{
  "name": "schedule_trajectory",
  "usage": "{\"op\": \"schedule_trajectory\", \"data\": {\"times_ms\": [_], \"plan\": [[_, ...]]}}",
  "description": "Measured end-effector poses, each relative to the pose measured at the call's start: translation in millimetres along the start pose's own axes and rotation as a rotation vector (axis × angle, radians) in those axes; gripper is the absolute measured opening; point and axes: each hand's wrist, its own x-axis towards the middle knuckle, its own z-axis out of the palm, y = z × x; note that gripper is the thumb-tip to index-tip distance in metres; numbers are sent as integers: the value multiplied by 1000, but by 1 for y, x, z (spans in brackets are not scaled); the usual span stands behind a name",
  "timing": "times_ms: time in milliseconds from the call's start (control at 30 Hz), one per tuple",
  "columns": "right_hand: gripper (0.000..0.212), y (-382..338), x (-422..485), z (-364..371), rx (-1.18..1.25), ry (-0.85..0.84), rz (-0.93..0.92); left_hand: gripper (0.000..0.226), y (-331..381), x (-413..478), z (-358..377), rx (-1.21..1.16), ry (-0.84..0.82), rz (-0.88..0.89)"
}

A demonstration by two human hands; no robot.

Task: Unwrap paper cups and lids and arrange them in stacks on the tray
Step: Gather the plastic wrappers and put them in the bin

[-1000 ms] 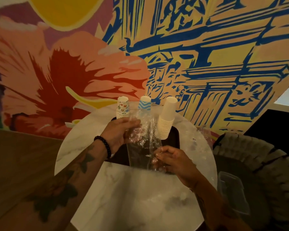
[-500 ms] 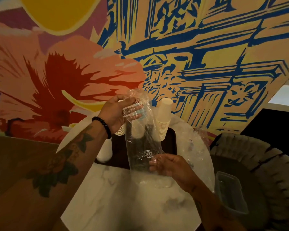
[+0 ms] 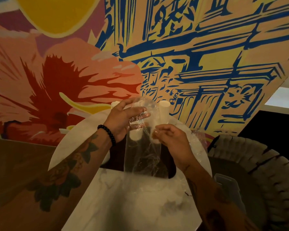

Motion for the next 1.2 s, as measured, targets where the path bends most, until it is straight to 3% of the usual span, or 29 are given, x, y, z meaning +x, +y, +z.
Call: {"op": "schedule_trajectory", "data": {"times_ms": [667, 833, 933, 1100, 1200], "plan": [[26, 14, 0, -7, 22, -37, 144, 34, 0, 11, -5, 58, 12, -36], [16, 20, -3, -9, -32, -136, 123, 32, -2, 14, -6, 46, 34, -23], [10, 21, 1, -10, -13, -109, 123, 35, -1, 13, -9, 44, 13, -31], [16, 14, 14, -14, 34, 5, 112, 61, -19, 4, -19, 293, -100, -132], [21, 12, 20, -15, 40, 38, 106, 43, -36, -1, -25, 392, -120, -107]]}}
